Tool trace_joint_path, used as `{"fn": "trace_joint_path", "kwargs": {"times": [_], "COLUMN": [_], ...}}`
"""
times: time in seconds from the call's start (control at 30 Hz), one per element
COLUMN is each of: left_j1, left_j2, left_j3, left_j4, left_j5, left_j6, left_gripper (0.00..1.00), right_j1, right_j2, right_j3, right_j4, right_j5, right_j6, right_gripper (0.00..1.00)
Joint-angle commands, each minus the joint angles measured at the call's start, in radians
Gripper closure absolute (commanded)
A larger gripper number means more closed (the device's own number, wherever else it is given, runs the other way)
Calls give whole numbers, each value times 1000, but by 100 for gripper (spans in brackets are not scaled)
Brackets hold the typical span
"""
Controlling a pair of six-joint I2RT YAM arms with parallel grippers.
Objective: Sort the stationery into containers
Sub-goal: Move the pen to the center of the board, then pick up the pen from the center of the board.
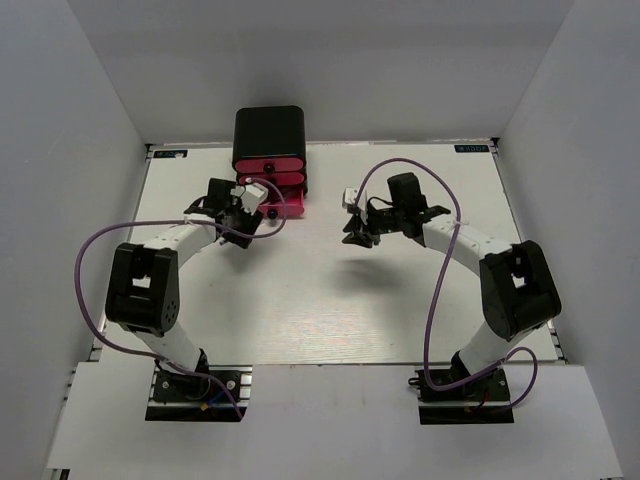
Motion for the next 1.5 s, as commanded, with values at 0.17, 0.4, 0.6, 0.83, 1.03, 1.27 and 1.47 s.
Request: {"fn": "trace_joint_path", "kwargs": {"times": [0.17, 0.4, 0.6, 0.83, 1.03, 1.27, 1.47], "left_j1": [18, 36, 55, 73, 73, 73, 62], "left_j2": [71, 136, 219, 217, 154, -25, -145], "left_j3": [75, 119, 204, 156, 33, -14, 32], "left_j4": [-12, -13, -71, -108, -117, -98, -76], "left_j5": [-46, -46, 1, 52, 83, 207, 273], "left_j6": [-20, -20, -10, 19, 40, 69, 138], "left_gripper": [30, 30, 44, 67, 77, 95, 99], "right_j1": [-2, -1, -6, -2, -9, -9, -7], "right_j2": [-47, -51, -51, -54, -42, -18, -16], "right_j3": [-27, -24, -24, -28, -24, 4, 4], "right_j4": [-11, -17, -21, -21, -18, -18, -18], "right_j5": [-10, -11, -7, -1, -5, -17, -24], "right_j6": [-21, -25, -31, -30, -31, -30, -30], "right_gripper": [59, 59, 59, 59, 59, 59, 59]}}
